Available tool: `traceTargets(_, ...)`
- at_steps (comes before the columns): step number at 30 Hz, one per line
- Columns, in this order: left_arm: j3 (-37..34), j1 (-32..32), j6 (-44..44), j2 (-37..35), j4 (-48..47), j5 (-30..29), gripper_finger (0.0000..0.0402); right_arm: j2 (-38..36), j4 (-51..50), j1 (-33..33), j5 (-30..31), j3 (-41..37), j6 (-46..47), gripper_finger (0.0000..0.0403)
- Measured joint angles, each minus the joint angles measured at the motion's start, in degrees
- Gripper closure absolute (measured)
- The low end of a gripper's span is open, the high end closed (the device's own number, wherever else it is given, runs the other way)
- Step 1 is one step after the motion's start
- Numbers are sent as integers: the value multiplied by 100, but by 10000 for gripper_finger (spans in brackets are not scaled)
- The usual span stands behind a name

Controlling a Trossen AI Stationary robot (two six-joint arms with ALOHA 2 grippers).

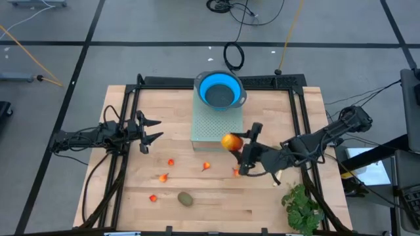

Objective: Pick & Place Fruit
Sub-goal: Put the mango into the blue strainer bowl on the shelf

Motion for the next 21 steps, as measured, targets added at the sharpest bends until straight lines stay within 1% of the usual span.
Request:
traceTargets(7,0,-2,-263,-1,-1,1,167,0,0,-487,-2,0,-1813,162)
traceTargets(12,0,0,-253,0,0,0,167,0,1,-774,-4,0,-2890,159)
traceTargets(16,0,-1,-251,0,-1,0,167,0,0,-926,-4,0,-3347,159)
traceTargets(21,0,-1,-251,0,-2,0,167,0,15,-1017,-27,0,-3479,158)
